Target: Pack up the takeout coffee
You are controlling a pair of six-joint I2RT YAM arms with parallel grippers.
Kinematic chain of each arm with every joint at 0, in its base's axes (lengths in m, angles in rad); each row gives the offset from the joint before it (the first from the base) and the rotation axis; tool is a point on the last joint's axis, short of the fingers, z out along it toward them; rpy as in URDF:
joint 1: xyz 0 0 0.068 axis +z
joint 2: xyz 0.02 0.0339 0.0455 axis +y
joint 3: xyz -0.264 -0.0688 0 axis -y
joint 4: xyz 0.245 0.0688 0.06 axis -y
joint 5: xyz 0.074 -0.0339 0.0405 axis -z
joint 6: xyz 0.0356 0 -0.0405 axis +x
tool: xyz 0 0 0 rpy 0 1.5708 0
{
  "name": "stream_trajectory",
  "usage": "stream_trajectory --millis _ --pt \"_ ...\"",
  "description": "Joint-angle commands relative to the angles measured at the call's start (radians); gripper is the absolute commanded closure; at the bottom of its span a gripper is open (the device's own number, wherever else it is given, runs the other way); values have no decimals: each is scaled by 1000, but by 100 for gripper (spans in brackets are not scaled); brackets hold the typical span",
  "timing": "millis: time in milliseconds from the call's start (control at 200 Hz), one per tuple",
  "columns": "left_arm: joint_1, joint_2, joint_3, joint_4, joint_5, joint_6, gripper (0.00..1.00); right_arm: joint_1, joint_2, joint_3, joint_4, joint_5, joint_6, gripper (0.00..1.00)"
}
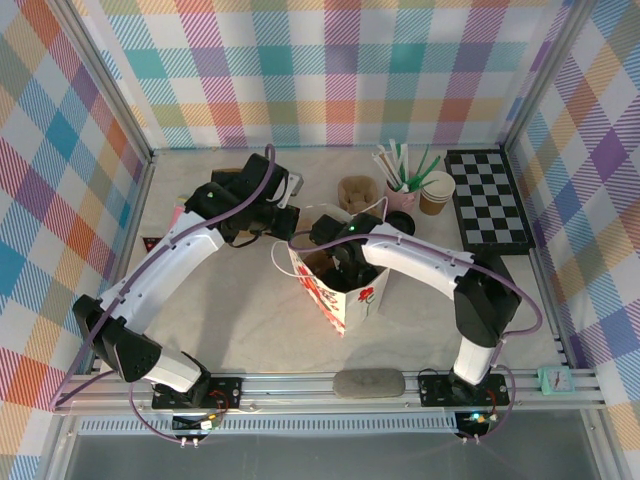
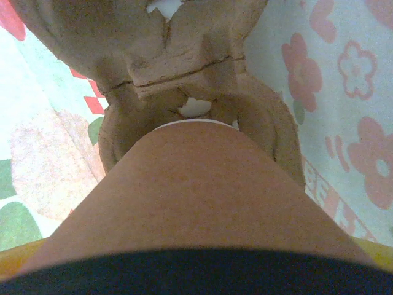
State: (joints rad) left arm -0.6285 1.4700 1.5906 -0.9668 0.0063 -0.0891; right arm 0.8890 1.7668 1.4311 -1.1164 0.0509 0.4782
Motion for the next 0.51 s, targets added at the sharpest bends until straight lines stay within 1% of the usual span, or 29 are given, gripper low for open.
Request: stream_trajectory --millis 0,500 --pt "-9 -36 -12 -12 -4 -5 90 -9 19 -15 6 -13 -19 62" --pt "-9 -42 -12 -10 -5 -4 90 -15 34 -41 33 -22 -19 62"
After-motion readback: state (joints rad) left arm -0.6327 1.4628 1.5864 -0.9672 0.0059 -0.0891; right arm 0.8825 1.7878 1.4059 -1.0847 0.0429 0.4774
